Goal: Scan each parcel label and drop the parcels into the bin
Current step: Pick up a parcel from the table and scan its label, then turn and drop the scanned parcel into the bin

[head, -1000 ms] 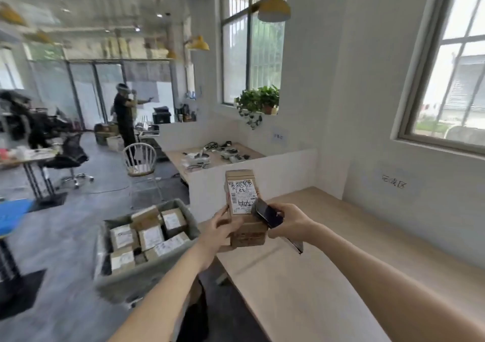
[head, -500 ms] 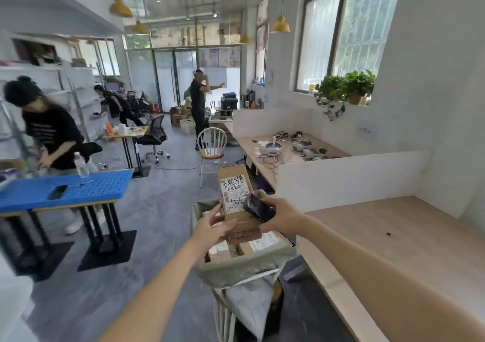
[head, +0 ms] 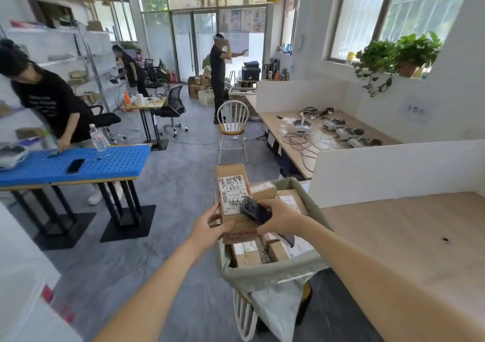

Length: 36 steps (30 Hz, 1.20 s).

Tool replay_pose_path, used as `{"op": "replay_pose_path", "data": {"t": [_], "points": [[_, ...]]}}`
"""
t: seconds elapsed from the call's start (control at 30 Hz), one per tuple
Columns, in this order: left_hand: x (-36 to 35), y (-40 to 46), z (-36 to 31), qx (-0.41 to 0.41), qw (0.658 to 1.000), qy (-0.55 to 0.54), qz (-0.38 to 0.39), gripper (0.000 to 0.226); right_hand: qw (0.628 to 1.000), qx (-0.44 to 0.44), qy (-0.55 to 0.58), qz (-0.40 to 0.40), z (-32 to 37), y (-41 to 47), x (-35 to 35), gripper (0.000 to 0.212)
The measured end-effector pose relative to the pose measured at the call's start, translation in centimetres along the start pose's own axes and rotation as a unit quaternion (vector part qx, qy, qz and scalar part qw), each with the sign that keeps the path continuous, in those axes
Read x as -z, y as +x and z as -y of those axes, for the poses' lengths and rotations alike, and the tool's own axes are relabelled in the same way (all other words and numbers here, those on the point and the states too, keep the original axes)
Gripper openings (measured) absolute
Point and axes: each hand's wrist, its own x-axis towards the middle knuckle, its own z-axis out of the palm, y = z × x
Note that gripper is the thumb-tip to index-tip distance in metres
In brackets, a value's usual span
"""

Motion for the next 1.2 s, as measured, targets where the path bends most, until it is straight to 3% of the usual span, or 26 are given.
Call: {"op": "replay_pose_path", "data": {"t": [0.2,0.53,0.93,1.2], "points": [[0.8,9.6,2.7,0.035,0.998,0.045,0.004,0.075,0.999,-0.030,0.004,0.032,-3.7,10.0,0.2,0.056],[1.2,21.1,8.2,0.099,0.993,0.068,-0.002,0.084,0.994,-0.062,-0.008,0.084,-9.6,22.8,-1.2,0.074],[1.1,26.8,14.0,0.169,0.982,0.086,0.009,0.089,0.987,-0.090,-0.020,0.134,-14.4,28.6,-4.8,0.073],[0.1,28.2,15.1,0.186,0.975,0.118,-0.001,0.087,0.988,-0.096,-0.011,0.122,-16.0,29.6,-5.3,0.067]]}}
